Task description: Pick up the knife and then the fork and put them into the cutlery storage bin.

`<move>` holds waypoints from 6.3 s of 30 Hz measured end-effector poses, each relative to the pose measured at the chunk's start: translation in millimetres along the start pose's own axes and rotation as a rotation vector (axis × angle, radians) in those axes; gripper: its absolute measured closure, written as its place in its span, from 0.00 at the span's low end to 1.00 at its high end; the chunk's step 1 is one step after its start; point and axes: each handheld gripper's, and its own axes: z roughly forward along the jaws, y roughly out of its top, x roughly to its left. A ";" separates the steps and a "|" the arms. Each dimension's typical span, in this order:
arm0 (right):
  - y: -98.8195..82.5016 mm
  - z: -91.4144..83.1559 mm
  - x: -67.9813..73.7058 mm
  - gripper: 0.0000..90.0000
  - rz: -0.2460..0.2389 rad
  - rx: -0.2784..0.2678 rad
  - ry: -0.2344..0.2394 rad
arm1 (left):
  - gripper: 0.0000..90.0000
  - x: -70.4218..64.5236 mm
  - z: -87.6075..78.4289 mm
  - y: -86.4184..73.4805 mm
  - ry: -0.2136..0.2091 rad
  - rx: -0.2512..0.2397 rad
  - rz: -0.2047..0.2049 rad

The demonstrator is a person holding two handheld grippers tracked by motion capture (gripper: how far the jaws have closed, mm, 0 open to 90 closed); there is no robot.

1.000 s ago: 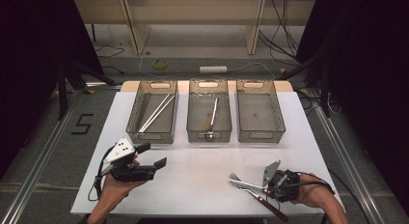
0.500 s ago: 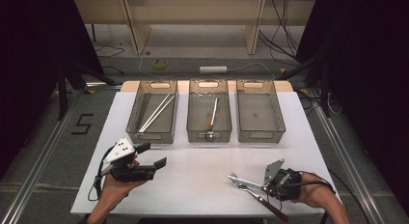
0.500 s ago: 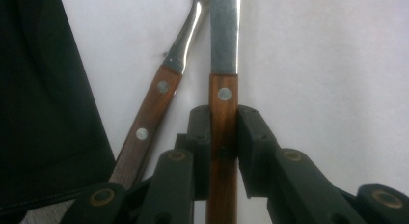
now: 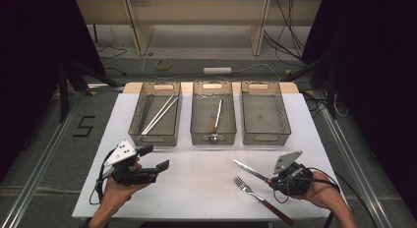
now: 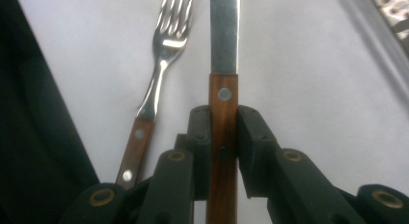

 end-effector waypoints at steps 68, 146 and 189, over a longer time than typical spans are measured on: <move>115.6 11.9 -149.7 0.86 0.694 -0.277 -0.252 | 0.18 0.3 -2.6 0.1 -0.008 -0.019 -0.010; 35.7 -10.6 -3.5 0.36 0.399 -0.206 -0.027 | 0.18 0.2 -2.7 0.2 -0.003 -0.019 -0.010; -3.2 18.6 45.6 0.67 0.259 0.135 0.025 | 0.18 0.0 -3.5 0.3 -0.006 -0.020 -0.011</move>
